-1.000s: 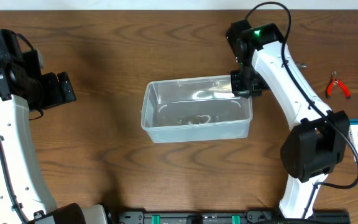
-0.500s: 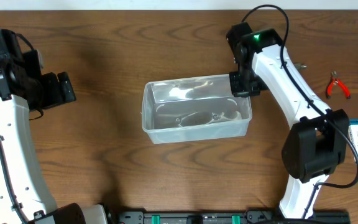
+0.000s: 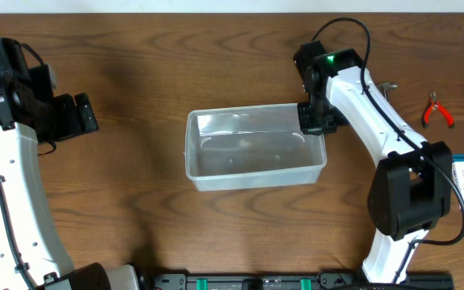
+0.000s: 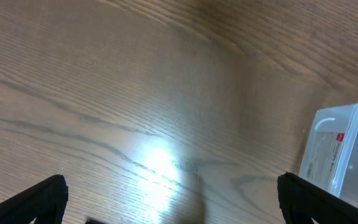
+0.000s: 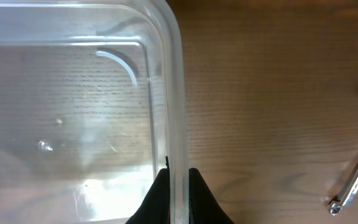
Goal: Pack container
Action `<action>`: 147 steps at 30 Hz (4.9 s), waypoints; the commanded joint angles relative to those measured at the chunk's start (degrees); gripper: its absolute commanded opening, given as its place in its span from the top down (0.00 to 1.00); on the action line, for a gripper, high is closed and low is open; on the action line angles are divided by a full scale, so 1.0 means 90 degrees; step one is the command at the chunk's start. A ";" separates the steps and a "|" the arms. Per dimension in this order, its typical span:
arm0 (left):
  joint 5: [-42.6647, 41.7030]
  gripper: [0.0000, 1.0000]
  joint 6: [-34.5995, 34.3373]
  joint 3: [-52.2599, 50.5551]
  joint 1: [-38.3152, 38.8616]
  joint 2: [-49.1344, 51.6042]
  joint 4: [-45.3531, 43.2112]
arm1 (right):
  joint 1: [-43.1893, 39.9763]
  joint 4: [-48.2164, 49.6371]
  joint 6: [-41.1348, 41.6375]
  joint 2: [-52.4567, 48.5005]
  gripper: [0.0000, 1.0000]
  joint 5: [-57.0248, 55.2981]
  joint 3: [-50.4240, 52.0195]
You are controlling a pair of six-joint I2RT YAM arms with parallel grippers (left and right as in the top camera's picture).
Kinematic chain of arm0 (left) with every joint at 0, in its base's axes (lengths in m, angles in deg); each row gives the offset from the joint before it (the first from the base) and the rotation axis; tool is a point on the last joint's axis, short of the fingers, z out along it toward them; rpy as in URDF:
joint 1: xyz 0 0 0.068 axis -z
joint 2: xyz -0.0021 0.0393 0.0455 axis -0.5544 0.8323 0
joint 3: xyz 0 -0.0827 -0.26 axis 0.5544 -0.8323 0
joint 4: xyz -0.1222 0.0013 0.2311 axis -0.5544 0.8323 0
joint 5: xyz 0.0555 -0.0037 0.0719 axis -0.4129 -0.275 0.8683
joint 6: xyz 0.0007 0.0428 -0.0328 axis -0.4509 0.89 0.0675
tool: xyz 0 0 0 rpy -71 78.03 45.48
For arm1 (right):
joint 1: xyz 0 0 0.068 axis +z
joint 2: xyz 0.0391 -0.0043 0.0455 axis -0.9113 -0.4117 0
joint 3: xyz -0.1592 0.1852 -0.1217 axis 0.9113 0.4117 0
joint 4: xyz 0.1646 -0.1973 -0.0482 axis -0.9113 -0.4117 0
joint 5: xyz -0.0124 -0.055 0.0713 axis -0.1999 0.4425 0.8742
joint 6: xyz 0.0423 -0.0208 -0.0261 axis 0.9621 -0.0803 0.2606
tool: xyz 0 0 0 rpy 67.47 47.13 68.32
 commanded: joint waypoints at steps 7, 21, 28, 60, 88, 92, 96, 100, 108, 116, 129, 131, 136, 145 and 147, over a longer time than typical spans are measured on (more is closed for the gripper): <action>-0.0063 0.02 -0.0056 0.0039 -0.0034 -0.0041 0.0019 | -0.0270 -0.0051 0.0151 0.0005 0.99 -0.0457 0.0325; -0.0063 0.02 -0.0056 0.0039 -0.0034 -0.0041 0.0019 | -0.0318 -0.0087 0.0325 0.0007 0.99 -0.0442 0.0629; -0.0063 0.02 -0.0056 0.0039 -0.0034 -0.0041 0.0022 | -0.0318 -0.0051 0.0393 0.0015 0.99 -0.0325 0.0658; -0.0063 0.02 -0.0056 0.0039 -0.0034 -0.0041 0.0022 | -0.0457 -0.0170 0.0182 0.0345 0.99 -0.0661 0.0658; -0.0063 0.02 -0.0056 0.0039 -0.0034 -0.0041 0.0019 | -0.0454 -0.0029 -0.0090 0.0347 0.72 -0.0631 0.0656; -0.0063 0.02 -0.0056 0.0039 -0.0034 -0.0041 0.0019 | -0.0454 -0.0034 -0.0138 0.0350 0.52 -0.0607 0.0646; -0.0063 0.02 -0.0056 0.0039 -0.0034 -0.0041 0.0017 | -0.0454 -0.0036 -0.0151 0.0355 0.43 -0.0568 0.0610; -0.0063 0.02 -0.0056 0.0039 -0.0034 -0.0041 -0.0005 | -0.0454 -0.0022 -0.0211 0.0425 0.43 -0.0420 0.0432; -0.0063 0.02 -0.0056 0.0039 -0.0034 -0.0041 -0.0075 | -0.0454 -0.0107 -0.0379 0.0714 0.34 -0.0420 -0.0571; -0.0061 0.02 -0.0053 0.0039 -0.0034 -0.0041 -0.0100 | -0.0476 -0.0223 -0.0498 0.1122 0.01 -0.0646 -0.1783; -0.0061 0.02 -0.0056 0.0039 -0.0034 -0.0041 -0.0104 | -0.0804 -0.0500 -0.0831 0.2528 0.01 -0.1192 -0.2370; -0.0063 0.02 -0.0056 0.0039 -0.0034 -0.0041 -0.0121 | -0.0855 -0.0634 -0.0826 0.2654 0.01 -0.1287 -0.2370; -0.0068 0.02 -0.0056 0.0039 -0.0034 -0.0041 -0.0148 | -0.1137 -0.1107 -0.0826 0.2730 0.01 -0.1287 -0.2365; -0.2443 0.02 0.1307 0.0039 0.0002 -0.0041 -0.0119 | -0.1647 -0.1486 -0.1404 0.2730 0.01 0.0102 -0.2351; -0.2659 0.02 0.1511 0.0039 0.0100 -0.0041 -0.0114 | -0.1727 -0.1491 -0.1411 0.2730 0.01 -0.0024 -0.2348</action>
